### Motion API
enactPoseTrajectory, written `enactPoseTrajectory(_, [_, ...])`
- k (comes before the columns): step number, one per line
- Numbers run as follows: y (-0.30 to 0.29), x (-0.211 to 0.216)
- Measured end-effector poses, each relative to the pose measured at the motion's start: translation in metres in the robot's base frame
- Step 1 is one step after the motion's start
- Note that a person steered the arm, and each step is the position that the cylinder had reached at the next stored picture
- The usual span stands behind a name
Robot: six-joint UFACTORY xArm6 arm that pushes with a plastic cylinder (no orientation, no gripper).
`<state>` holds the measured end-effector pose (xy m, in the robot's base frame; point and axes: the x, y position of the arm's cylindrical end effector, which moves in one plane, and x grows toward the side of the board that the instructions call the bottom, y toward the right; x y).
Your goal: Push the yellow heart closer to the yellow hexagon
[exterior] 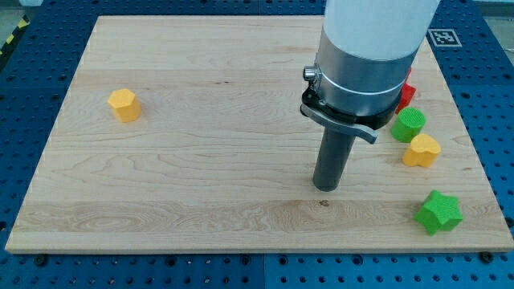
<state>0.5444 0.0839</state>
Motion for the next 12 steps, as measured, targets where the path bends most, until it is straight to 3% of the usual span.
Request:
enactPoseTrajectory(4, [0.091, 0.000])
enactPoseTrajectory(5, [0.155, 0.000])
enactPoseTrajectory(6, [0.185, 0.000])
enactPoseTrajectory(8, [0.204, -0.035])
enactPoseTrajectory(10, [0.184, -0.052])
enactPoseTrajectory(12, [0.172, -0.046])
